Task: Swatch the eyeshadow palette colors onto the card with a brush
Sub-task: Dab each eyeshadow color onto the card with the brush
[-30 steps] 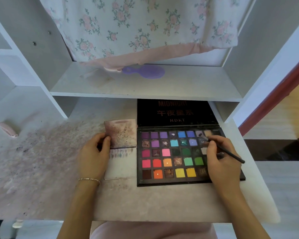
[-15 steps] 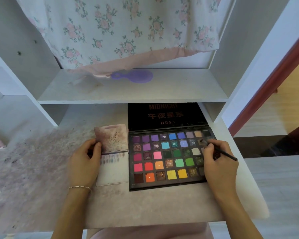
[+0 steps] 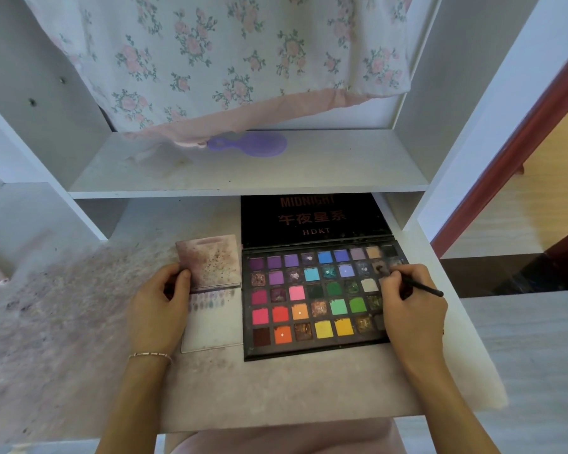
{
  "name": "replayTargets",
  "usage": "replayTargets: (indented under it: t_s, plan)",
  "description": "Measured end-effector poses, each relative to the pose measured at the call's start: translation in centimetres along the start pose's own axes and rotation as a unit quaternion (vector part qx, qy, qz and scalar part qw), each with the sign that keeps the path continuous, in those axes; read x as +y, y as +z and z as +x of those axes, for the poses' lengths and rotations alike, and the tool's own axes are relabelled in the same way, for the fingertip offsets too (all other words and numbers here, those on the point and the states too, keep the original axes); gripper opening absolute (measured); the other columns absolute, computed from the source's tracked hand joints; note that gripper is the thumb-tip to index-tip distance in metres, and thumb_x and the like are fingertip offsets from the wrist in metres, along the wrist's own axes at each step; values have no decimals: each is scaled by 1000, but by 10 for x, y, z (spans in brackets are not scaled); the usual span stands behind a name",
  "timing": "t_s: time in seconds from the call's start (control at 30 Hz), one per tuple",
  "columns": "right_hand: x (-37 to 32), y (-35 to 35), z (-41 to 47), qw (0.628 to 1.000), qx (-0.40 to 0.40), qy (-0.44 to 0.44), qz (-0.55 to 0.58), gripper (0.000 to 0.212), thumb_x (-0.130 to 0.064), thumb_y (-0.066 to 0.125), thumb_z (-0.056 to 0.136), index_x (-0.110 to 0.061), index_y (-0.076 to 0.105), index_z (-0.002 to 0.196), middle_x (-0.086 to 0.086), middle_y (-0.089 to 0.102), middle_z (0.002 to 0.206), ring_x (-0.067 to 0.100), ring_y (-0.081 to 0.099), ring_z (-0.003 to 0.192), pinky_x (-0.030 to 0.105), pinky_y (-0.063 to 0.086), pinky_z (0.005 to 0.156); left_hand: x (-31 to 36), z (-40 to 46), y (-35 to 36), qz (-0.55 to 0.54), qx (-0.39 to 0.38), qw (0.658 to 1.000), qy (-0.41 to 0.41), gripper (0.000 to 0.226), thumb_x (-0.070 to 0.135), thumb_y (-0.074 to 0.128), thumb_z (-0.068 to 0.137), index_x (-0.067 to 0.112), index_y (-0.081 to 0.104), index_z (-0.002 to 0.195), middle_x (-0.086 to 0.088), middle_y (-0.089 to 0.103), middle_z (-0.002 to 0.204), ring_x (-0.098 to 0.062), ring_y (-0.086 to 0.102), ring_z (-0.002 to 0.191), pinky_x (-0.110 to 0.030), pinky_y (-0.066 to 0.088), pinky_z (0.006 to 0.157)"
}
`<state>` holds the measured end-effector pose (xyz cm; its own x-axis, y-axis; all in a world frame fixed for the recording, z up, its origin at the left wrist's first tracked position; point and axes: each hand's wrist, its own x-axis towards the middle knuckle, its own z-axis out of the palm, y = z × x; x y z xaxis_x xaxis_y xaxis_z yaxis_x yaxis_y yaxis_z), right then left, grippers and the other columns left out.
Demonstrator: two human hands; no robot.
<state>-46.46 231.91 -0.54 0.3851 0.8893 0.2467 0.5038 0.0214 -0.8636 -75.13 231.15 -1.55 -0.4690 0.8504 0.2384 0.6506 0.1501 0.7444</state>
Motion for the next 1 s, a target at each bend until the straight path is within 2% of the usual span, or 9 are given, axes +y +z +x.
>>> replayTargets:
  t_s: [0.27,0.4,0.53,0.67,0.8,0.9,1.0]
  plan:
    - [0,0,0,1000,-1,-3,5,16,-9,49,90,-25,48,85,5,59,84,19,58,80,39,53,67,0,0,-1,1,-1,1000,2,16,15,53,88,10,66,98,1,60,82,-17,53,75,-27,36,68]
    - [-3,1,-1,999,-14,-43,13,17,-4,50,88,-21,50,86,4,58,84,14,57,80,28,50,64,0,0,-1,-4,1,1000,0,15,15,54,88,11,66,97,2,60,82,-17,53,76,-27,36,68]
    - [-9,6,-9,992,-62,-108,2,22,1,52,85,-21,52,87,-2,55,83,7,55,81,17,45,66,0,0,0,-1,2,1000,2,16,15,53,88,12,65,98,3,61,83,-16,53,75,-25,36,63]
    - [-21,20,-24,984,-106,-132,50,16,-8,50,84,-24,53,85,-8,55,80,4,56,78,8,45,66,1,1,-1,-1,0,1000,6,16,15,53,89,12,66,98,6,59,82,-12,52,73,-16,33,61]
    - [-37,38,-42,970,-179,-124,106,22,-9,52,84,-31,49,79,-9,55,73,6,55,69,9,42,56,2,0,-1,-4,-6,1000,-1,17,15,52,89,13,66,100,7,59,83,-10,53,75,-14,34,61]
    - [-48,53,-54,961,-220,-128,111,21,-13,53,83,-32,50,77,-10,55,73,8,54,69,10,41,56,4,0,-2,-11,-8,1000,-4,18,16,52,89,14,66,100,8,60,85,-10,54,76,-15,36,62]
    - [-57,67,-59,953,-254,-137,94,22,-11,57,85,-31,51,79,-14,54,74,5,52,70,13,41,59,3,0,-2,-16,-11,1000,-7,18,16,52,89,14,66,100,6,62,86,-12,55,78,-23,39,65]
